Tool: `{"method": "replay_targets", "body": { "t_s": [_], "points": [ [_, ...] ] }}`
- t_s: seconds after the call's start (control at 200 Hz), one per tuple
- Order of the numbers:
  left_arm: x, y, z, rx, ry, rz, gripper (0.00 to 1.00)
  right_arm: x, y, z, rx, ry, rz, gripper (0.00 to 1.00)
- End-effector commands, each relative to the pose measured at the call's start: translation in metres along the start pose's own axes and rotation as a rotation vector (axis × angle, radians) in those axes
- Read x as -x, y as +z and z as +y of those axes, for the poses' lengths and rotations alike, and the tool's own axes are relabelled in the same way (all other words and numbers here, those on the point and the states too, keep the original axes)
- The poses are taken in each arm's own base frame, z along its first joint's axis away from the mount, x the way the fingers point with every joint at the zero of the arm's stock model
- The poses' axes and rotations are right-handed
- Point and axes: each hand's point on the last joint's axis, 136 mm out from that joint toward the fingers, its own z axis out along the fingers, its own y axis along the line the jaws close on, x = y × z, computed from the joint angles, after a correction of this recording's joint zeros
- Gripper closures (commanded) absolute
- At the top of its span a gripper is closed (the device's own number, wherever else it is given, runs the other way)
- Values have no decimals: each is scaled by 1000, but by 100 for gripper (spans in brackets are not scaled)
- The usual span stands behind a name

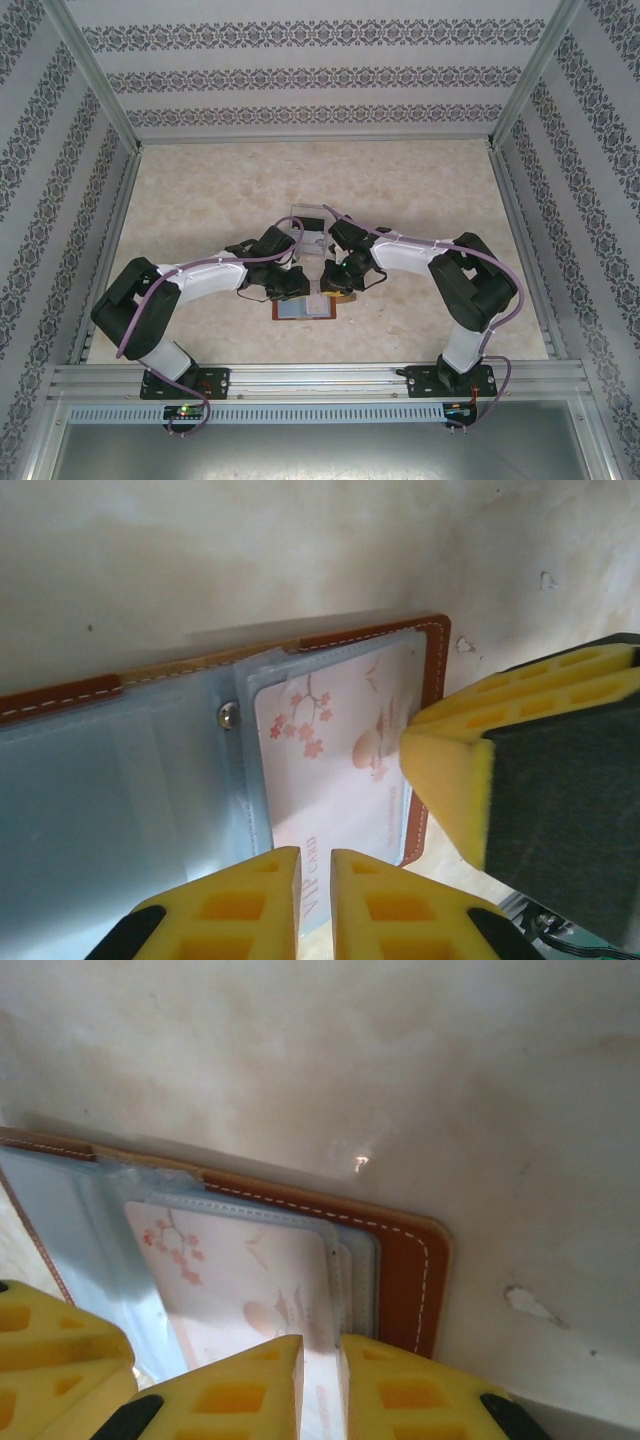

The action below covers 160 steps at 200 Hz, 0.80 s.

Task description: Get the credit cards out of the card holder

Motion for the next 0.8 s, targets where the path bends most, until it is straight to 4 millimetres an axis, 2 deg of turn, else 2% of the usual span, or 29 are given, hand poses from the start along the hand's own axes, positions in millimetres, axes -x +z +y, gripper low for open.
{"method": "replay_targets", "body": {
  "t_s": [0.0,0.56,0.794],
  "points": [
    [3,5,-4,-47,-22,1,87,-6,7,-7,-30,-2,21,81],
    [-1,15,5,-24,-50,31,84,-8,9,-11,-47,-8,33,81],
    [-1,15,12,21,-55,37,77,-9,9,-14,-55,-10,36,81]
  ]
}}
